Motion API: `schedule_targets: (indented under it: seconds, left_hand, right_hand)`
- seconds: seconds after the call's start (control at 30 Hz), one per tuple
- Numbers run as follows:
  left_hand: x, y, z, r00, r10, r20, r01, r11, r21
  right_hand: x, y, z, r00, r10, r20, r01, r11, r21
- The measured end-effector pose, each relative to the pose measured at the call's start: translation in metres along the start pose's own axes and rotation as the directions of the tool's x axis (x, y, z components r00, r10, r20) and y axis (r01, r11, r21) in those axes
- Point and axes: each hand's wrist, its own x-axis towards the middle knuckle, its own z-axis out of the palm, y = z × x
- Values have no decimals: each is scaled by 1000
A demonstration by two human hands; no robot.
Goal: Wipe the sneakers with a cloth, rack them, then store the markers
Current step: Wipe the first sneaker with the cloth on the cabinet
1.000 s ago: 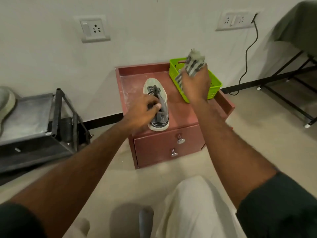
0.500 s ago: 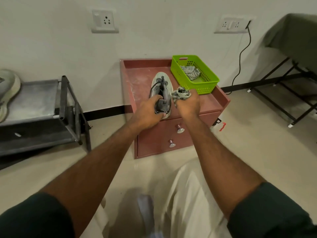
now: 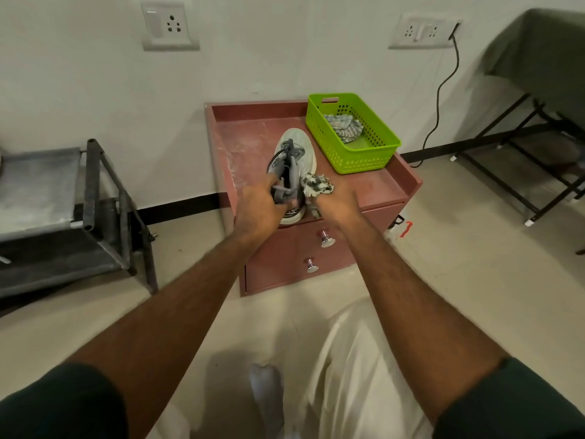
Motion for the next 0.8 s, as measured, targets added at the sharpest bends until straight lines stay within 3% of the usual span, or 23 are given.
schedule_targets:
  seconds: [0.1, 0.17, 0.23, 0.33, 0.4, 0.53, 0.6, 0.7, 0.77, 0.8]
  left_hand:
    - [1, -1, -4, 1000, -31, 1, 31, 1000, -2]
    - [1, -3, -8, 999, -35, 1, 35, 999, -12]
    - [-1, -3, -12, 999, -46, 3, 46, 999, -25]
    - [-4, -5, -20, 998, -57, 10, 57, 998, -35]
    - [-6, -7, -25, 997, -76, -11, 75, 996, -56]
    - [-6, -9, -27, 998, -61, -11, 61, 997, -50]
    - [-7, -8, -28, 999, -44, 11, 44, 999, -15]
    - [-6, -9, -29, 999, -30, 24, 29, 999, 21]
    - [-5, -6, -32, 1000, -18, 22, 16, 997, 78]
    - [-4, -6, -33, 1000, -10, 19, 8, 994, 111]
  right_hand:
    - [-2, 5, -21, 990, 136, -34, -128, 975, 181]
    - [2, 5, -24, 968, 84, -236, -36, 979, 202]
    - [6, 0, -18, 950, -57, -306, 91, 991, 100]
    - [11, 1, -1, 990, -136, -36, 136, 991, 8]
    - [5, 0, 5, 976, -166, 143, 181, 979, -96]
    - [-15, -1, 2, 938, -205, 280, 240, 966, -95]
    - [-23, 1, -9, 922, -116, 370, 145, 988, -51]
    - [-27, 3, -28, 973, 62, 220, -98, 982, 160]
    - [-18, 3, -29, 999, 37, 5, -37, 977, 212]
    - [-12, 3, -23, 995, 5, -102, 10, 989, 144]
